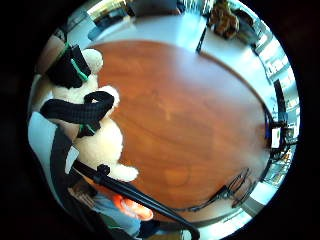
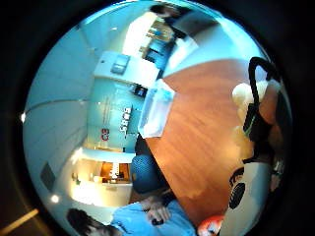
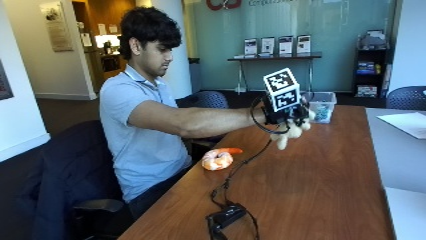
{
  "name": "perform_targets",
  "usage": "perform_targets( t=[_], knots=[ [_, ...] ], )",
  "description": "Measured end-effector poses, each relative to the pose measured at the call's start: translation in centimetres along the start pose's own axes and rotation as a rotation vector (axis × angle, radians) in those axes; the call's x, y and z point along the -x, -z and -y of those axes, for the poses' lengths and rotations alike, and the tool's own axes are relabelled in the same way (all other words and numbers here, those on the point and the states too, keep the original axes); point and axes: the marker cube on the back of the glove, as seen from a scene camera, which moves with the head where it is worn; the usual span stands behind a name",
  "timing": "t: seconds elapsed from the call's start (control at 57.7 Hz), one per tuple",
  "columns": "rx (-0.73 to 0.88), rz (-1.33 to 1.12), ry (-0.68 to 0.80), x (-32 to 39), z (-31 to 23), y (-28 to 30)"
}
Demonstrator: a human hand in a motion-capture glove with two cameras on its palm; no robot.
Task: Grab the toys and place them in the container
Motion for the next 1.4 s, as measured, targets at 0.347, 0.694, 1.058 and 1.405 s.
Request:
perform_targets(
  t=[0.347,0.694,1.058,1.405],
  knots=[
    [-0.319,0.223,0.300,11.8,5.6,4.1],
    [-0.166,0.159,0.460,29.9,13.4,-3.6],
    [0.090,0.109,0.398,34.2,13.5,-15.3],
    [0.199,-0.223,0.410,21.7,10.5,-1.5]
  ],
)
